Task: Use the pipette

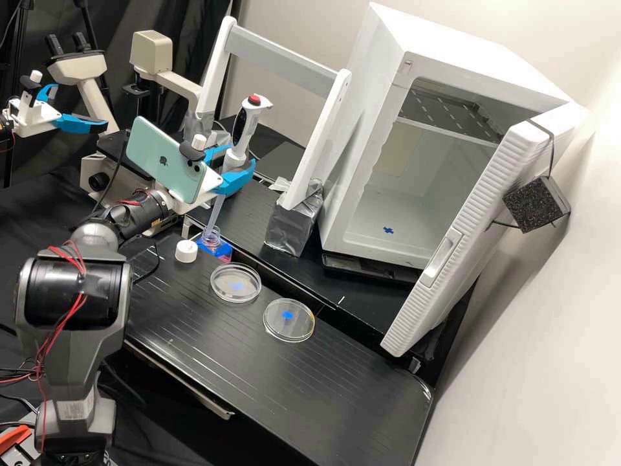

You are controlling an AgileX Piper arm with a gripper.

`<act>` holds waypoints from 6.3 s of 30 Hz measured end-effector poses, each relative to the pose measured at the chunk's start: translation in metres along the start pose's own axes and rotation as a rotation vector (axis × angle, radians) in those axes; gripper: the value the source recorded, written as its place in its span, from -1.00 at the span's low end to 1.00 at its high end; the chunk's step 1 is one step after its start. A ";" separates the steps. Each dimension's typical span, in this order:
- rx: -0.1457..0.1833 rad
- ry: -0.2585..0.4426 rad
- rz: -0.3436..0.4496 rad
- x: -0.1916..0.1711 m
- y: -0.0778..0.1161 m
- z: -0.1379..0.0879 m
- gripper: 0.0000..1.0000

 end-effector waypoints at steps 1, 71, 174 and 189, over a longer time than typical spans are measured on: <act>0.010 0.006 0.009 -0.001 0.005 -0.002 -1.00; 0.115 0.273 -0.012 -0.059 0.118 0.068 -1.00; -0.177 -0.026 -0.419 0.142 0.025 -0.053 1.00; -0.181 -0.060 -0.411 0.103 0.041 -0.043 1.00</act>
